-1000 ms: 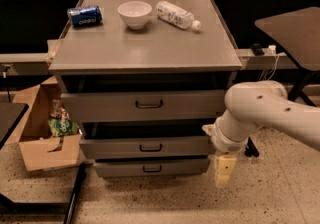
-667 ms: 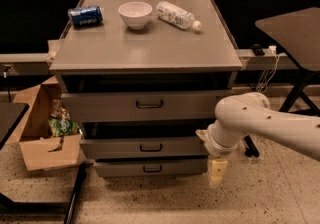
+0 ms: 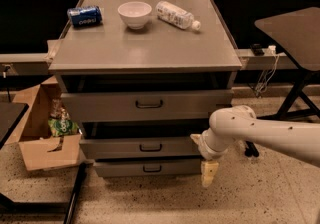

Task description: Open middle drawer

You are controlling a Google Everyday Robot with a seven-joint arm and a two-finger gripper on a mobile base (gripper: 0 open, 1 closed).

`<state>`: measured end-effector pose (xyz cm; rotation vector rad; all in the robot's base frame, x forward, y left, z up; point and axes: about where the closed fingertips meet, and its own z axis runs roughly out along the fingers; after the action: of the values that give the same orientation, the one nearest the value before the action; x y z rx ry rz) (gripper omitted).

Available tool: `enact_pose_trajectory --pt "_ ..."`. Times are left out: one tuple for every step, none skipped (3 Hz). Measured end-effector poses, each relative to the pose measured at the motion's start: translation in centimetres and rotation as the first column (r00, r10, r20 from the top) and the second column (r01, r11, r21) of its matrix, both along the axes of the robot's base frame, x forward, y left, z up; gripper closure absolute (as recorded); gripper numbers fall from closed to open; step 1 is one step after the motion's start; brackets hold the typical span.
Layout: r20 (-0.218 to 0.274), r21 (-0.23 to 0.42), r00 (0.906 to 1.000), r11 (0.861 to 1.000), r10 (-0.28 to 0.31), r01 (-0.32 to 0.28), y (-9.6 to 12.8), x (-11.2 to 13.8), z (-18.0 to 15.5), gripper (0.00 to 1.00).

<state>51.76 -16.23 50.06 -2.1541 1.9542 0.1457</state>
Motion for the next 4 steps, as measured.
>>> enact_pose_trajectory --pt "-0.014 0.022 0.9999 1.000 -0.007 0.007 0.5 2.8 -3.4 0.00" --pt "-0.027 0.055 0.9994 0.998 -0.024 0.025 0.6 5.1 -5.6 0.00" --pt "-0.052 0.079 0.9970 0.995 -0.058 0.062 0.8 7.9 -8.0 0.03" --pt "-0.070 0.088 0.9950 0.993 -0.070 0.076 1.1 9.0 -9.3 0.26"
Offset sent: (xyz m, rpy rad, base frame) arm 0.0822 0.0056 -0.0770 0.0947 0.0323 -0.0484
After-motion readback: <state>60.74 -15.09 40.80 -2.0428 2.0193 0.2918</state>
